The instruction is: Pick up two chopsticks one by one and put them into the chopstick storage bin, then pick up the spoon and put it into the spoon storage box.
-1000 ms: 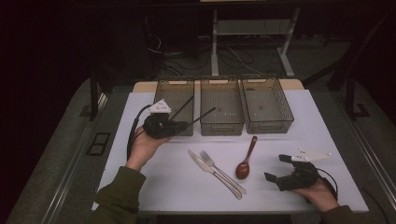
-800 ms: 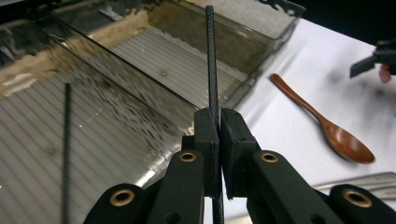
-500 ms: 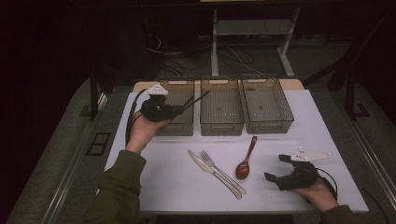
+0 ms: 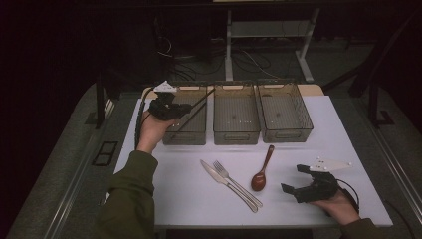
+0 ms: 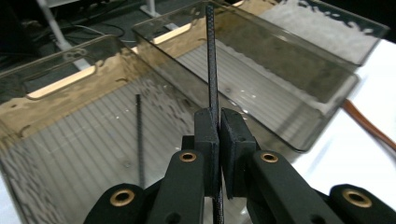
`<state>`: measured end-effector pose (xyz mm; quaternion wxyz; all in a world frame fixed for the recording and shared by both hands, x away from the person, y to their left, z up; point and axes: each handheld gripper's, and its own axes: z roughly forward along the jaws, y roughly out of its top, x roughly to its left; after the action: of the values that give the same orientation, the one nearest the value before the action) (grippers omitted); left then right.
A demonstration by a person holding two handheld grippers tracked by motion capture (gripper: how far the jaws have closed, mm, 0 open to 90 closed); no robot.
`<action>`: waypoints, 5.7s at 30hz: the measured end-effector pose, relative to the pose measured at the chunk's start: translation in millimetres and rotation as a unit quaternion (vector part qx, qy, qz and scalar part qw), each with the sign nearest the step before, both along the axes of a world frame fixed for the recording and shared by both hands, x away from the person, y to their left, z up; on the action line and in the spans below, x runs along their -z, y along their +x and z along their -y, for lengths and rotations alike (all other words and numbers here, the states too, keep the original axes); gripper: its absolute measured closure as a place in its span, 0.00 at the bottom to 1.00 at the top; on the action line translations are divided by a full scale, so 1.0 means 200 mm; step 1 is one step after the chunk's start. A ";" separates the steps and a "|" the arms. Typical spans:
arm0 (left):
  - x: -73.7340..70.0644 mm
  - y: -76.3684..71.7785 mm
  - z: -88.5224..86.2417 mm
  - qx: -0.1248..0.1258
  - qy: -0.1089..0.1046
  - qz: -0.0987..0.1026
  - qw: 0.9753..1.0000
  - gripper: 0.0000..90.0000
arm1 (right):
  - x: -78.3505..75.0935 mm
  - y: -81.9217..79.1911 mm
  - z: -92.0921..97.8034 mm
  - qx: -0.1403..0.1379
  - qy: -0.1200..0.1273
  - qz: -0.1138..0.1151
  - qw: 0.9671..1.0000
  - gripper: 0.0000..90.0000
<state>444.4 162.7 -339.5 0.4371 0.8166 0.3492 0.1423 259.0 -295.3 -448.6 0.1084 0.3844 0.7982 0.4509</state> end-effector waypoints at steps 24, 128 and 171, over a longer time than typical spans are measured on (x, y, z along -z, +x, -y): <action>0.13 0.28 -0.02 -0.087 0.036 -0.022 0.995 0.94 | 0.00 0.00 0.00 -0.001 0.003 -0.001 1.000 0.03; 0.46 -0.85 0.10 0.069 -0.018 0.006 0.997 0.00 | -0.06 0.05 -0.01 -0.032 -0.010 -0.022 0.999 0.15; 0.49 -0.82 0.02 0.086 -0.035 0.003 0.996 0.00 | -0.03 0.65 -0.30 -0.030 -0.073 -0.060 0.995 0.99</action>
<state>279.6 157.9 -438.0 0.4768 0.8274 0.2811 0.0946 389.0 -235.6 -442.1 0.0748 0.3779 0.8453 0.3702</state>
